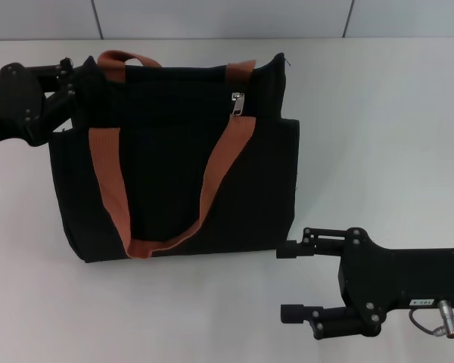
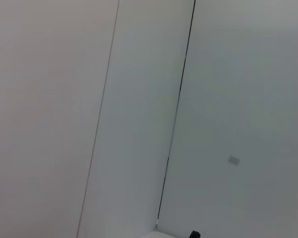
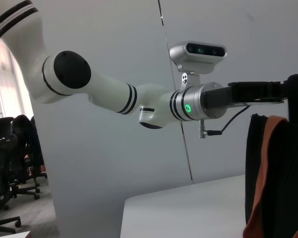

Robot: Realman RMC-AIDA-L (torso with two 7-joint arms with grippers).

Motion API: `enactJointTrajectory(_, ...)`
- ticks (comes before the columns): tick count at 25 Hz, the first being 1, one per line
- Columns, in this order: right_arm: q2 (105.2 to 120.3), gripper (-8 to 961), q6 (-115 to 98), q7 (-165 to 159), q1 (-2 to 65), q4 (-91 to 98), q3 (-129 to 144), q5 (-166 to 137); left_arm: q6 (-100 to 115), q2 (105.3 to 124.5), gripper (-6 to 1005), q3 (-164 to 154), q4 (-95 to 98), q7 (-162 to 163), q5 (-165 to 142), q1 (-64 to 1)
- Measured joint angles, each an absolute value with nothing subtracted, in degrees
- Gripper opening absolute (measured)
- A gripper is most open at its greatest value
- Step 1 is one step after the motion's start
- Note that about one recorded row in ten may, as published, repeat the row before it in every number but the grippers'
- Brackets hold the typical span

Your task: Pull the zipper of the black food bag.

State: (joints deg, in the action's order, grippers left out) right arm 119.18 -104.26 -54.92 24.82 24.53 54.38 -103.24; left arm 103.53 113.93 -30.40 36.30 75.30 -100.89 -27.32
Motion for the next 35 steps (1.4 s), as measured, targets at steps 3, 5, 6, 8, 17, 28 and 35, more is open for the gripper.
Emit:
enactJointTrajectory(3,119.15,753,-104.65,-54.86,24.78,24.66,54.41,-103.44,103.54,113.28,85,-30.42,36.71,78.82,-101.04,-26.55)
enactJointTrajectory(5,119.14,753,-104.66,-54.84,24.8,24.67,54.4,-103.58,103.57,112.93,142,-30.5,36.89,79.54,-101.12,-26.46)
enactJointTrajectory(6,119.14,754,-104.62,-54.78,24.88,24.69,54.42,-103.89,103.75,112.2,170,-30.9,37.07,81.1,-101.42,-26.38)
enactJointTrajectory(8,119.14,754,-104.24,-53.94,25.05,24.7,54.49,-104.67,104.81,109.67,227,-31.63,38.11,85.6,-103.0,-26.26)
enactJointTrajectory(17,119.27,753,-102.12,-53.22,25.69,24.53,54.42,-104.5,108.52,105.17,555,-27.72,43.85,92.77,-103.95,-25.07)
enactJointTrajectory(28,119.53,753,-100.39,-53.17,27.51,23.28,54.27,-104.3,115.21,112.98,832,-32.98,40.92,80.33,-99.56,-23.78)
enactJointTrajectory(35,119.53,753,-99.97,-53.17,28.45,22.26,54.36,-104.28,115.28,115.54,831,-45.94,34.76,67.54,-99.47,-21.72)
